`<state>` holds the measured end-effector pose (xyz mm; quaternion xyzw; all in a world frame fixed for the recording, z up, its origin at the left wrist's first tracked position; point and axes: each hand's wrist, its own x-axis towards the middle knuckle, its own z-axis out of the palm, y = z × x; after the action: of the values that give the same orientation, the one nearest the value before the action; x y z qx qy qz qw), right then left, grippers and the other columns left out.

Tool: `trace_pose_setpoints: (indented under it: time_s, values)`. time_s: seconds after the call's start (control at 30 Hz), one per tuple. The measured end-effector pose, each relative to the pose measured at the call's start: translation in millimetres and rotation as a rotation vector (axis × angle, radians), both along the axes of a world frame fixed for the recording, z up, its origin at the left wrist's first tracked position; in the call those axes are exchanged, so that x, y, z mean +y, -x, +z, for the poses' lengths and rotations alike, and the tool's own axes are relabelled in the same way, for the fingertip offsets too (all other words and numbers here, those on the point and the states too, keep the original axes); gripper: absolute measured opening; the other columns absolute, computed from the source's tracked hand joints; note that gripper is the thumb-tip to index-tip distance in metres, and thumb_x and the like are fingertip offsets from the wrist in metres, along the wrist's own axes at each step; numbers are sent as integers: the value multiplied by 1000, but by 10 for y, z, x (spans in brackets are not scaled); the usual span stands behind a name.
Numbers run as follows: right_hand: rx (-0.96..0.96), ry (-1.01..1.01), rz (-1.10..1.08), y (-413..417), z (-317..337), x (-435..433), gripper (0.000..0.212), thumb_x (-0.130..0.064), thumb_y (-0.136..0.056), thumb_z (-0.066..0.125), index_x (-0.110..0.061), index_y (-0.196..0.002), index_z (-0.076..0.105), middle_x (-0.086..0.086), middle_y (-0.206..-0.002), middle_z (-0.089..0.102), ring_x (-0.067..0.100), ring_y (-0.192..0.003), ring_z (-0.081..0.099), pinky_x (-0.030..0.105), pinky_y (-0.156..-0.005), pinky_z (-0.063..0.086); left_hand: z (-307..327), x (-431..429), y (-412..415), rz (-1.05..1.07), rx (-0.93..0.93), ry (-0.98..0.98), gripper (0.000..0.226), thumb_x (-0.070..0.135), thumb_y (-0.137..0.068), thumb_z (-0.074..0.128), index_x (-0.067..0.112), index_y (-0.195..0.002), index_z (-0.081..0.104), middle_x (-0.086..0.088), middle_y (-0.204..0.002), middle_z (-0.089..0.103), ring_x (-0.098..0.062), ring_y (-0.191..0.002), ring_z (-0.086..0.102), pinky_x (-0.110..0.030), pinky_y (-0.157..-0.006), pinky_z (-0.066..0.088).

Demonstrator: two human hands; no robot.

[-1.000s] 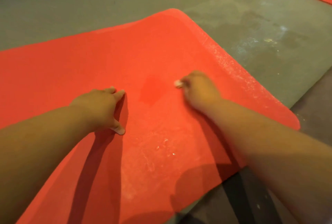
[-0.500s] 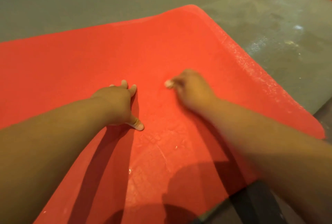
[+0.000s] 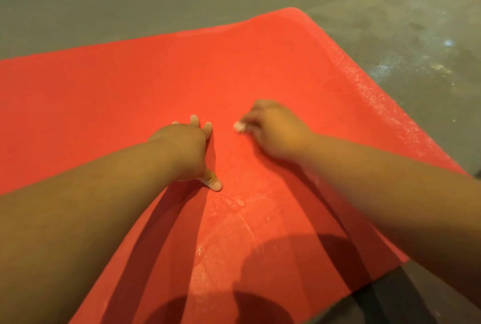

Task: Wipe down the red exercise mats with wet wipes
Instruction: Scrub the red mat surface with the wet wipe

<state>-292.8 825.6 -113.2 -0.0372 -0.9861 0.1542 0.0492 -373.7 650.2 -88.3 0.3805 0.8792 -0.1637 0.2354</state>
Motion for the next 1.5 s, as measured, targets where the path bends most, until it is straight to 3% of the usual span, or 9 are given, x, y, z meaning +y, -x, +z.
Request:
trace_pose_setpoints:
  time_s: [0.17,0.43,0.67,0.83,0.93,1.07,1.17,1.37,1.5]
  values:
    - [-17,-90,-555,165,-6,627,27,-11,-91,50,-7,-109,68,21,-112,62,35,-104,57,35,-87,41,4,13,-3,6,-6,17,137,75,-51,73,25,-153,-4,-2,-161,-7,-37,-144,16,-43,-107,34]
    - [24,193,71,-944,-25,-879,18,-15,-88,55,-19,-96,71,3,-87,58,24,-87,55,36,-78,46,16,-5,-7,-21,-4,8,136,76,-53,72,26,-152,-6,-3,-161,-7,-37,-144,17,-40,-108,31]
    - [50,-41,-407,-757,30,66,22,-13,-92,51,-11,-101,71,14,-92,57,33,-93,55,37,-81,40,31,-53,27,-31,-60,-7,124,66,-65,73,28,-152,-6,-6,-160,-9,-40,-145,10,-44,-114,23]
    - [22,148,39,-1404,11,-1043,20,-16,-89,54,-20,-103,67,4,-88,54,24,-87,54,33,-74,45,124,-70,-84,-63,-66,3,115,63,-69,72,29,-153,1,-7,-160,-5,-31,-144,21,-34,-110,28]
    - [-70,112,228,-1606,98,-691,22,-20,-91,52,-20,-105,69,3,-90,59,24,-88,56,34,-78,47,193,-13,-271,-100,-33,21,105,63,-69,71,27,-152,18,-14,-158,15,-29,-134,39,-31,-101,37]
    - [3,-72,-417,-1784,158,746,24,-13,-91,54,-10,-106,71,17,-94,59,35,-93,57,37,-84,41,243,198,-579,-71,-73,-46,78,64,-66,72,15,-125,56,-10,-119,61,-29,-106,58,-33,-85,49]
    - [-29,-127,-604,-2049,138,999,21,-9,-88,55,-6,-100,72,20,-87,58,38,-86,57,39,-77,40,216,463,-811,-74,-129,-181,80,57,-70,74,16,-134,49,-11,-131,53,-29,-119,51,-32,-96,43]
    - [-60,-82,-190,-2591,89,796,15,-19,-90,57,-14,-93,71,5,-81,56,28,-83,56,40,-75,46,-17,1400,-1531,-236,-235,-390,92,57,-78,66,24,-151,20,-9,-160,8,-26,-147,9,-36,-118,11]
    - [95,-68,-536,-2587,-35,1583,15,-14,-87,62,-7,-94,73,16,-90,59,35,-86,57,38,-75,45,-273,1969,-1904,-270,-87,-515,89,62,-86,50,27,-153,3,-4,-161,-7,-26,-147,-10,-54,-116,-2]
